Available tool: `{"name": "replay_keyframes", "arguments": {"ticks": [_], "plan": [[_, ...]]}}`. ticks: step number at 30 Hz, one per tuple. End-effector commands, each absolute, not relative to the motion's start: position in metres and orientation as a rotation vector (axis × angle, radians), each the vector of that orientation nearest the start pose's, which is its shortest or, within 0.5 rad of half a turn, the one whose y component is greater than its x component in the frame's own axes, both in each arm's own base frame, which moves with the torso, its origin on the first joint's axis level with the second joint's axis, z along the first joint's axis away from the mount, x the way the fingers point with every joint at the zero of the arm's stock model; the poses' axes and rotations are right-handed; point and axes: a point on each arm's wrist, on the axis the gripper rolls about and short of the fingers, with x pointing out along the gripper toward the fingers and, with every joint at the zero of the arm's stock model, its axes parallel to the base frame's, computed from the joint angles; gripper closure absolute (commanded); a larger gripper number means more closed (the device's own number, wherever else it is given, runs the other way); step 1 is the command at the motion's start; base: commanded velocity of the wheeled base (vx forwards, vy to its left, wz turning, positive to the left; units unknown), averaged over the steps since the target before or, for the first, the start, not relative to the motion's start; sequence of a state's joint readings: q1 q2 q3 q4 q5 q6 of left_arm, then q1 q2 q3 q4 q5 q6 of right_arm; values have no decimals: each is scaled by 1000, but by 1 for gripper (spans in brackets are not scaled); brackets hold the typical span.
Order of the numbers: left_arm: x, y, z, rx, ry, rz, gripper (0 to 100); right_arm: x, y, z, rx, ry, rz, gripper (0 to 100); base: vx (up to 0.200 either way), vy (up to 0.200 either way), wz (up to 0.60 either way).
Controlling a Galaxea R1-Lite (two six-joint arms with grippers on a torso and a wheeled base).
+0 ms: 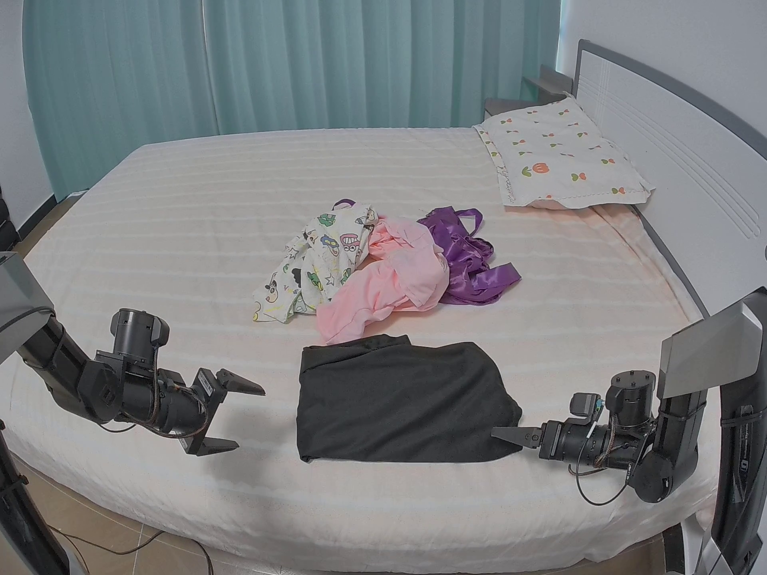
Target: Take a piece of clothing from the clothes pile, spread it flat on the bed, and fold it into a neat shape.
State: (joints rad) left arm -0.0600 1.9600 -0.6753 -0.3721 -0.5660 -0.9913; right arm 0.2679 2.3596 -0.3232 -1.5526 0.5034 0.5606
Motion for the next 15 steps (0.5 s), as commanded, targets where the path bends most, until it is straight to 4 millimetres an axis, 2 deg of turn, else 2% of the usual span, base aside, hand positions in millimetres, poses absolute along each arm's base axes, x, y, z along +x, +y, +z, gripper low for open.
{"name": "replay_keyframes", "arguments": {"ticks": [1, 9, 10, 15], "plan": [[295, -30, 53, -1121, 1128, -91, 0, 275, 88, -30, 561, 702, 612, 0, 0, 0, 0], [295, -30, 53, -1121, 1128, -91, 0, 286, 91, -35, 582, 688, 609, 0, 0, 0, 0], [295, -30, 53, -1120, 1129, -92, 0, 286, 91, -35, 580, 687, 609, 100, 0, 0, 0], [295, -30, 53, -1121, 1128, -91, 0, 279, 86, -34, 577, 704, 587, 100, 0, 0, 0]]}}
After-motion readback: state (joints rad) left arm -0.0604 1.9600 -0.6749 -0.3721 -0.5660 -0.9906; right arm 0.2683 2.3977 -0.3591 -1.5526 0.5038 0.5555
